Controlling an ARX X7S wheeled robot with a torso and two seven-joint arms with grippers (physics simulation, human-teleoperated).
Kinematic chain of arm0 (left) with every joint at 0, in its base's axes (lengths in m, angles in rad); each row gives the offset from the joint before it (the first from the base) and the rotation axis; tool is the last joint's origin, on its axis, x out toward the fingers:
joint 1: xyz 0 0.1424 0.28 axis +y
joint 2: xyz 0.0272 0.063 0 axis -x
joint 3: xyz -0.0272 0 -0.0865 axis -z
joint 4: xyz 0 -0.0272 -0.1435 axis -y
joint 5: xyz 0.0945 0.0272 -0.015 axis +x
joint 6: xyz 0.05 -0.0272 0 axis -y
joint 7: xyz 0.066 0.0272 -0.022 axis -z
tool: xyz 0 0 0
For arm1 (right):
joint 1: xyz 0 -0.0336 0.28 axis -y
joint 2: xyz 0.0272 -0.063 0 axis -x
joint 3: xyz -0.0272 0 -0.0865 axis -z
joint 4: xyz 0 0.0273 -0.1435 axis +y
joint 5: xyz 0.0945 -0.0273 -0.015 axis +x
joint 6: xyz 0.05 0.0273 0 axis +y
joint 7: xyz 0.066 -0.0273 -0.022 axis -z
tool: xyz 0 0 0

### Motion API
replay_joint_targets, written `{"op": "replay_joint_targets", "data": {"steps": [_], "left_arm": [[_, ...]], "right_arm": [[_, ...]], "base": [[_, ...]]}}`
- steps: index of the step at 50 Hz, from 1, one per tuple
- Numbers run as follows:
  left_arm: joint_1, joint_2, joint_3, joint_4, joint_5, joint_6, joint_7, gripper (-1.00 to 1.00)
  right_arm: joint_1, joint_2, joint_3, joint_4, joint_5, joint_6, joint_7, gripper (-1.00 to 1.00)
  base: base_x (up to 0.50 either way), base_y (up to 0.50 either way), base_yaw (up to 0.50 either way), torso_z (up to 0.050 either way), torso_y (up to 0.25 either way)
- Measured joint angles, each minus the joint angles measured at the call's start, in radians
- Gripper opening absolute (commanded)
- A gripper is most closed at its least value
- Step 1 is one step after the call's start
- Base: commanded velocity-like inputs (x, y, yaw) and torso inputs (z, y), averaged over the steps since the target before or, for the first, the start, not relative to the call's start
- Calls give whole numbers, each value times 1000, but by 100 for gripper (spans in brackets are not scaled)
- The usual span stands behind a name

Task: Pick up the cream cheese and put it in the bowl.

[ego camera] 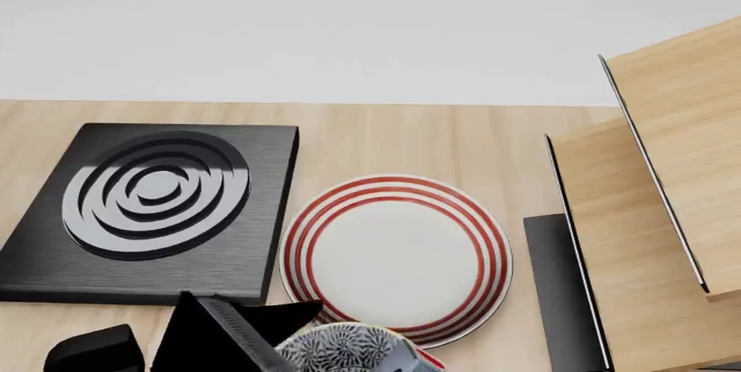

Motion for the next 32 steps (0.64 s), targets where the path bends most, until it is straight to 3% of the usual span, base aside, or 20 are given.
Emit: {"op": "replay_joint_targets", "data": {"steps": [17,32], "left_arm": [[-7,-81,-153,263,-208,-95,-107,100],[24,-128,-239,342,-295,-89,-134,100]], "right_arm": [[-4,5,0,-9,-4,-1,6,100],[-13,17,0,-38,-17,11,27,100]], "base": [[0,0,0,0,0],[0,0,0,0,0]]}}
